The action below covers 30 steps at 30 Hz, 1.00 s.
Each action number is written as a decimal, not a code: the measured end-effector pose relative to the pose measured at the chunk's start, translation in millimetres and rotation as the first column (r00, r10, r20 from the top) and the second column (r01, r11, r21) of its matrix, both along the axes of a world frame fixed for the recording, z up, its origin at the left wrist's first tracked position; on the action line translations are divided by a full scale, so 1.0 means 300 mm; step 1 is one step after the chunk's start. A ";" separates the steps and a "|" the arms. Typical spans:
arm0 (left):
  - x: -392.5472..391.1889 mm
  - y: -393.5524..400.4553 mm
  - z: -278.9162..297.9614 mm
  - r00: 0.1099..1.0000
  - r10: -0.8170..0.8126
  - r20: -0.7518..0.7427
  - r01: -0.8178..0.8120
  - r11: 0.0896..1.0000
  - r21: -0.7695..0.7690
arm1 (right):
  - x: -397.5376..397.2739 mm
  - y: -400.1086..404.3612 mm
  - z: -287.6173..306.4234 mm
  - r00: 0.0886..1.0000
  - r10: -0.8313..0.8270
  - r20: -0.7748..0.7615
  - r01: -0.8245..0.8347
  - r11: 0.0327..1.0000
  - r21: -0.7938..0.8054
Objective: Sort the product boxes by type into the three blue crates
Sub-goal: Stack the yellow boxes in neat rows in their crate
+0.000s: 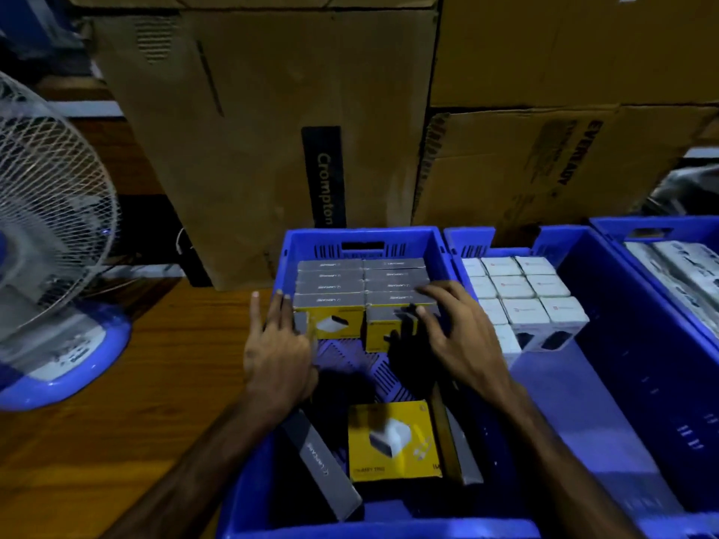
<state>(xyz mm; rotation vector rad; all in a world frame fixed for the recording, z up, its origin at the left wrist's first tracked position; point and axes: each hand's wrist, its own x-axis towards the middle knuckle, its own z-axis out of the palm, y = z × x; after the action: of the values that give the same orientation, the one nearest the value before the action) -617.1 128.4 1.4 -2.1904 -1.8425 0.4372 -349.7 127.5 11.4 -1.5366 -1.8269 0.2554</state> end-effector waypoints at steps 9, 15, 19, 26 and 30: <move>0.064 -0.028 -0.049 0.995 0.095 0.019 -0.094 0.995 -0.022 | -0.077 -0.026 -0.035 0.948 0.319 -0.020 -0.314 0.920 -0.236; 0.147 -0.050 -0.076 0.979 0.201 -0.029 -0.203 0.975 -0.093 | -0.089 -0.024 -0.050 0.941 0.338 -0.011 -0.328 0.903 -0.278; 0.171 -0.066 -0.095 0.959 0.198 0.204 -0.188 0.980 -0.070 | -0.096 -0.022 -0.055 0.935 0.355 -0.022 -0.347 0.896 -0.276; 0.124 -0.049 -0.005 0.891 0.153 0.427 -0.239 0.959 0.155 | -0.051 -0.027 -0.063 0.952 0.282 -0.118 -0.303 0.915 -0.265; 0.040 -0.101 0.072 0.586 0.164 0.794 -0.246 0.969 -0.018 | -0.032 -0.035 -0.062 0.943 0.230 -0.239 -0.281 0.937 -0.207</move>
<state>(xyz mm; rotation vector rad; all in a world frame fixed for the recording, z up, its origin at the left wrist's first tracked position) -605.0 98.2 23.2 -2.2826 -2.4711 -0.7411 -359.3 116.9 -7.3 -1.3605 -1.8740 0.7598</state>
